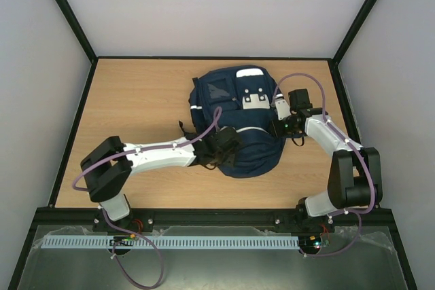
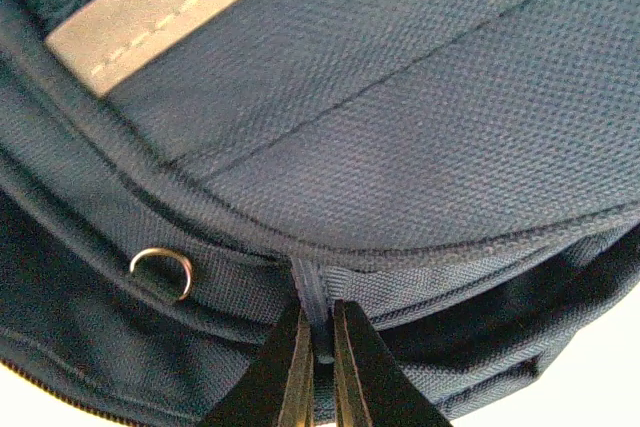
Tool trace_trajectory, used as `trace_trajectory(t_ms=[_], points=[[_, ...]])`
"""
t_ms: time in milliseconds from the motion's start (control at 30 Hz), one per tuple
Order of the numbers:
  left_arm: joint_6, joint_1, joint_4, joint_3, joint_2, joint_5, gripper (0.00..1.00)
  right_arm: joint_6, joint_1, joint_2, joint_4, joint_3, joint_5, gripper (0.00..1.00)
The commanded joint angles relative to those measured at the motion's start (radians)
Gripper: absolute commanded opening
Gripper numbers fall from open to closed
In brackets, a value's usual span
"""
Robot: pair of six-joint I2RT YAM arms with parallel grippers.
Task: Pack the student bag
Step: Zip the student bag at the center of the board.
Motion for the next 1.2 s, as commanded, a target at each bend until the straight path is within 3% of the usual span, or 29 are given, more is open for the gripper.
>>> trace_trajectory(t_ms=[0, 200, 400, 500, 633, 767, 933, 1167], points=[[0.077, -0.067, 0.054, 0.135, 0.085, 0.115, 0.02, -0.007, 0.016, 0.026, -0.052, -0.021, -0.054, 0.39], [0.016, -0.080, -0.096, 0.152, 0.094, 0.045, 0.02, 0.005, 0.016, 0.026, -0.042, -0.018, 0.009, 0.39], [-0.025, -0.066, -0.217, 0.040, -0.035, -0.055, 0.03, 0.008, 0.016, 0.024, -0.039, -0.018, 0.021, 0.39], [0.069, -0.063, -0.125, -0.009, -0.097, 0.055, 0.37, 0.008, 0.016, 0.028, -0.039, -0.015, 0.024, 0.39], [0.145, -0.046, -0.116, -0.008, -0.166, 0.071, 0.53, 0.010, 0.016, 0.011, -0.043, -0.015, 0.026, 0.40], [0.165, 0.089, -0.143, -0.022, -0.237, 0.041, 0.55, 0.016, 0.016, 0.003, -0.035, -0.005, 0.086, 0.47], [0.130, 0.362, 0.037, -0.136, -0.309, 0.137, 0.59, 0.013, 0.016, 0.049, -0.050, 0.064, 0.139, 0.56], [0.063, 0.543, 0.241, -0.165, -0.182, 0.196, 0.57, 0.014, 0.016, 0.174, -0.069, 0.206, 0.223, 0.62]])
